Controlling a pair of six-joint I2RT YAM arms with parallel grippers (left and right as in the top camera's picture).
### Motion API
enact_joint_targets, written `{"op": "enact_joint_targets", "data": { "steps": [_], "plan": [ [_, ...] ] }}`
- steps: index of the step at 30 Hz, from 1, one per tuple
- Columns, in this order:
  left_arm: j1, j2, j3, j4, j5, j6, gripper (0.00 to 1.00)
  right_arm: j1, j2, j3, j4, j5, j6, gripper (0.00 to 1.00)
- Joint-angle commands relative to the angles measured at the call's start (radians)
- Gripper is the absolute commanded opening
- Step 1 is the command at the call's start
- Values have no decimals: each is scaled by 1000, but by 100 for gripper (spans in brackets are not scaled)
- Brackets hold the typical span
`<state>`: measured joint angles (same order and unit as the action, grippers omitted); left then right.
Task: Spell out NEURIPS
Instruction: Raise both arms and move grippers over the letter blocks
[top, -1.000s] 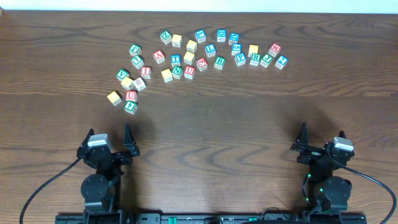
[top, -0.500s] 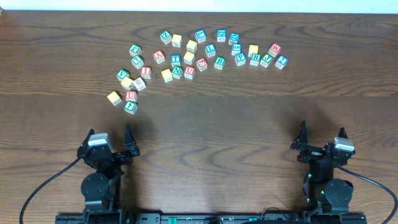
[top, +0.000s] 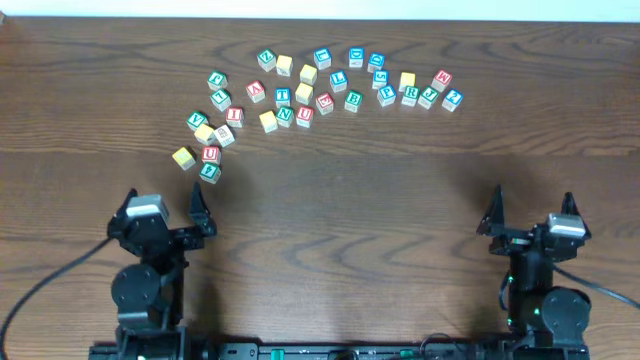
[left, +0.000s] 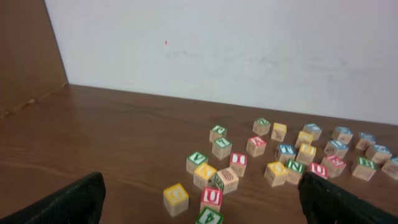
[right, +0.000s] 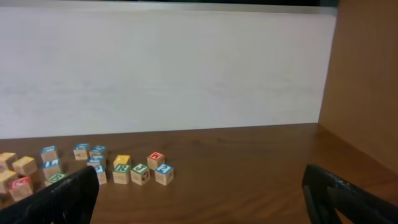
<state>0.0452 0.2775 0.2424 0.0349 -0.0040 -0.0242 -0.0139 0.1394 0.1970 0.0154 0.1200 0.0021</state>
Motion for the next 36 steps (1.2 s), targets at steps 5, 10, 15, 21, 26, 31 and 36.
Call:
{"op": "enact_joint_targets", "data": {
  "steps": [5, 10, 15, 21, 26, 31, 36],
  "plan": [
    [4, 183, 183, -3, -7, 17, 98, -7, 212, 179, -7, -90, -19, 99],
    [4, 317, 333, -84, 27, 17, 98, -7, 407, 353, -89, -179, -19, 99],
    [4, 457, 512, -227, 89, 18, 98, -7, 584, 550, -245, -215, -19, 99],
    [4, 615, 723, -396, 128, 32, 97, -7, 763, 765, -430, -259, -19, 99],
    [4, 758, 918, -556, 128, 53, 98, -7, 910, 932, -567, -304, -19, 99],
    [4, 906, 1109, -715, 128, 73, 98, -7, 1048, 1078, -673, -364, -19, 99],
    [4, 1060, 1289, -862, 129, 80, 97, -7, 1170, 1222, -777, -403, -29, 99]
  ]
}}
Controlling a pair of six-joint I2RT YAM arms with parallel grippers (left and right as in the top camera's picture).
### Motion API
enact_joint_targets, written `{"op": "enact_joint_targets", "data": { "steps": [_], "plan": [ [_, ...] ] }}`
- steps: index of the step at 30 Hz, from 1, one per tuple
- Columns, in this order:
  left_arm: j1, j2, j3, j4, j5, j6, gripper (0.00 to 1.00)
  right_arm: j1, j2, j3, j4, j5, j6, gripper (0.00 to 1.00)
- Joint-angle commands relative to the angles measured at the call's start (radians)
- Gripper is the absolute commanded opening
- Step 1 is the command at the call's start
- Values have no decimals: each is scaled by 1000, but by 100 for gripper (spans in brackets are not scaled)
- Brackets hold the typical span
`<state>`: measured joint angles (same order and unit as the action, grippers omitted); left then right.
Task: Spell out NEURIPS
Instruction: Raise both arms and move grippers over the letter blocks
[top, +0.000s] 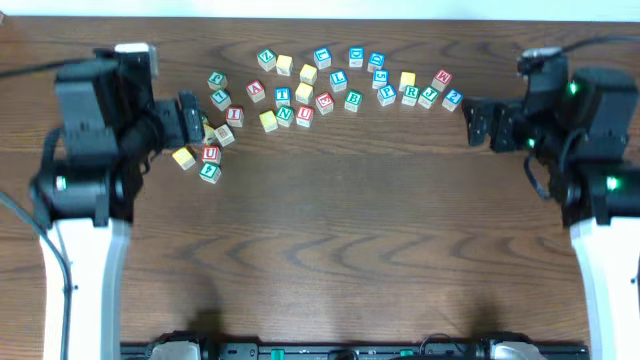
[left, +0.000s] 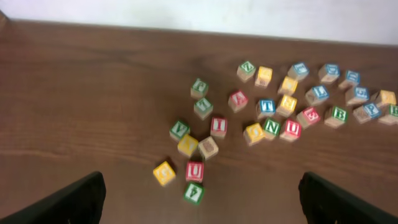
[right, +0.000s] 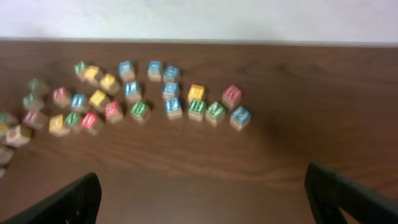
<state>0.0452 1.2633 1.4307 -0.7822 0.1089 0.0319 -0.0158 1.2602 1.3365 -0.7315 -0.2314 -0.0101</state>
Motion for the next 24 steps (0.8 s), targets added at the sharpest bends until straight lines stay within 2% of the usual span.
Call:
{"op": "enact_joint_targets", "data": {
  "steps": [1, 11, 24],
  "plan": [
    [4, 109, 142, -77, 15, 25, 97, -5, 76, 116, -57, -65, -35, 99],
    [4, 385, 448, -339, 38, 69, 98, -3, 381, 486, -342, -74, -59, 99],
    [4, 405, 447, -328, 37, 69, 98, -3, 453, 502, -312, -73, -51, 99]
  ]
}}
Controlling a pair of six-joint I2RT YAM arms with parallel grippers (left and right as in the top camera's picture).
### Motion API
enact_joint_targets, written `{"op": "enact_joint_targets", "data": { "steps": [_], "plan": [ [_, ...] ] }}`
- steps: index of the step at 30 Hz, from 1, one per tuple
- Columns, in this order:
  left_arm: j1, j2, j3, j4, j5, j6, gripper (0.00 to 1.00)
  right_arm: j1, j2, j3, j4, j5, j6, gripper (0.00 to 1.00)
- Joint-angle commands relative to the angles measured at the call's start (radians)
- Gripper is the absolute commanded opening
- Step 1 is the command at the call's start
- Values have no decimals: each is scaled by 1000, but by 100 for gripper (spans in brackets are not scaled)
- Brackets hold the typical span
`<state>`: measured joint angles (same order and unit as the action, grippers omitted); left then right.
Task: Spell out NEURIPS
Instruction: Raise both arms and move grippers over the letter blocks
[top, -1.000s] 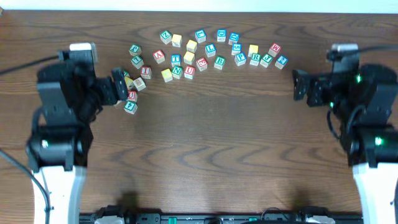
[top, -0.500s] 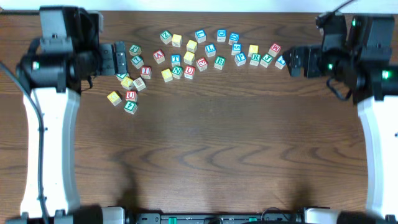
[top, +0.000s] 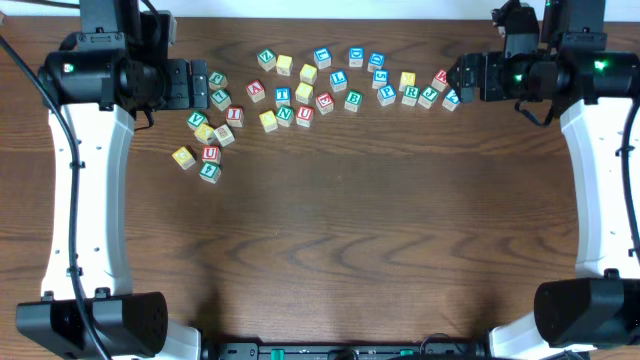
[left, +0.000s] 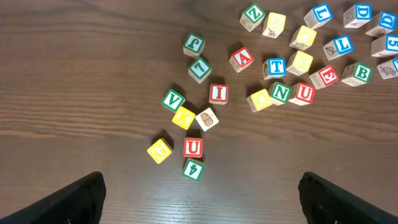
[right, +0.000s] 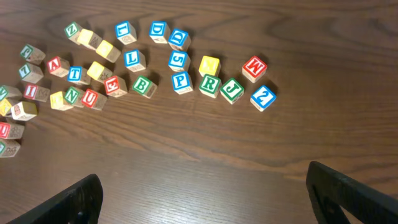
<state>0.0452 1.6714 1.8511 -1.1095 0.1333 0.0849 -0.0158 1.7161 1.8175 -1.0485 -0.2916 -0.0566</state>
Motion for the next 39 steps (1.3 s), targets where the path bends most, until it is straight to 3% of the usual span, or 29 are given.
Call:
{"op": "enact_joint_targets", "data": {
  "steps": [1, 6, 10, 26, 39],
  "plan": [
    [4, -3, 27, -1, 13, 15, 98, -2, -3, 21, 9, -28, -4, 99],
    [4, -3, 27, -8, 13, 4, 97, 23, 5, 19, 35, -33, -4, 99],
    [4, -3, 27, -8, 13, 4, 98, 65, 27, 19, 71, -21, 35, 89],
    [4, -3, 18, -8, 13, 4, 98, 226, 173, 19, 219, 142, 218, 82],
    [4, 2, 18, -5, 13, -28, 98, 277, 265, 19, 276, 151, 266, 80]
  ]
}}
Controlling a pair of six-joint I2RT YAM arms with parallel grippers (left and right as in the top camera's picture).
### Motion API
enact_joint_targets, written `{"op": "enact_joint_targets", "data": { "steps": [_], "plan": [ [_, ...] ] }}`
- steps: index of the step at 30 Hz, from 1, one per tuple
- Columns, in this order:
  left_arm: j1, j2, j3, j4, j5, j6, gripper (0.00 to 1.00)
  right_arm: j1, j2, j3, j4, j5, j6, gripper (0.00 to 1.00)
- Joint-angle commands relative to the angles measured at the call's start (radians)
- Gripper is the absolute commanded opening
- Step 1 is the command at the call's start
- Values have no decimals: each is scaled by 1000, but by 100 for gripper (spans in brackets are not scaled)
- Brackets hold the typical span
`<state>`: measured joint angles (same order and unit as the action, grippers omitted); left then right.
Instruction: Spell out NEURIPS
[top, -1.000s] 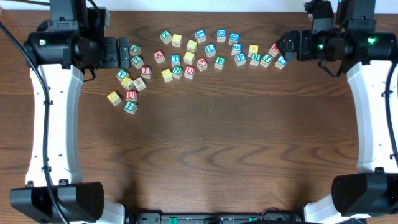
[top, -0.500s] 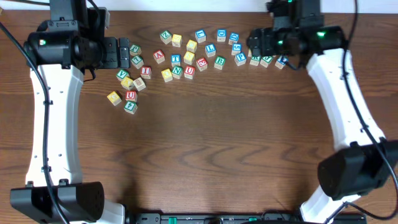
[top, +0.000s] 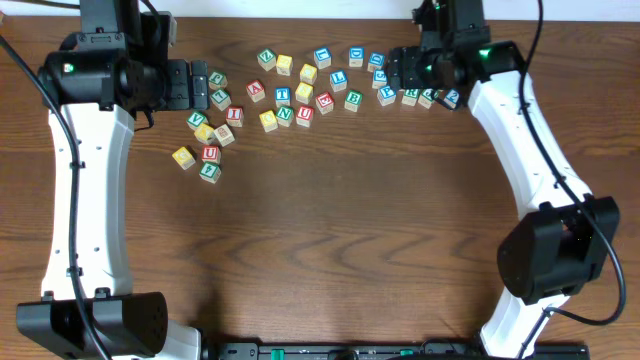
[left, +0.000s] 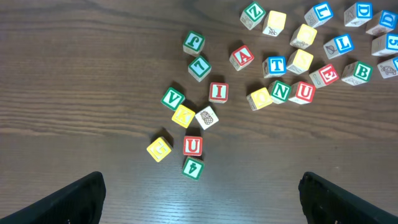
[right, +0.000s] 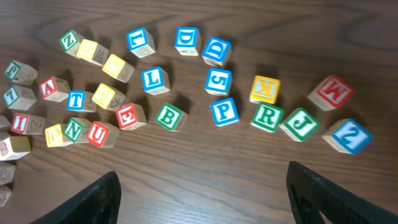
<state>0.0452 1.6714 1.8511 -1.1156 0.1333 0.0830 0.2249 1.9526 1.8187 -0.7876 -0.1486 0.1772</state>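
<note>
Wooden letter blocks lie scattered along the far side of the table. In the right wrist view I read green N, red U, red E, blue P, green R and a blue 5 or S. Red I and a second red U show in the left wrist view. My left gripper hovers open above the left cluster. My right gripper hovers open above the row near P. Neither holds anything.
Other blocks sit among them: A, T, V, B, J, M, K, L, D. Bare dark wood table stretches toward the near edge.
My right gripper has moved left along the far row, from over its right end to over the P and 5 blocks. The left gripper and all blocks have not moved.
Both arms sat folded at the near edge, grippers open, facing the blocks. Then they were raised toward the far side. Then the left hung over the left cluster and the right over the row's right end; now the right is further left. No block has moved.
</note>
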Motion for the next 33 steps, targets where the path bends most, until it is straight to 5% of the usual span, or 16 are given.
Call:
{"op": "enact_joint_targets", "data": {
  "steps": [1, 11, 33],
  "plan": [
    [4, 8, 18, 6, 13, -73, 98, 53, 42, 18, 29, 8, 40, 80],
    [1, 89, 18, 13, 13, -262, 99, 87, 62, 18, 55, 16, 107, 77],
    [-38, 205, 18, 38, 13, -261, 95, 86, 62, 18, -69, 38, 107, 81]
  ]
}}
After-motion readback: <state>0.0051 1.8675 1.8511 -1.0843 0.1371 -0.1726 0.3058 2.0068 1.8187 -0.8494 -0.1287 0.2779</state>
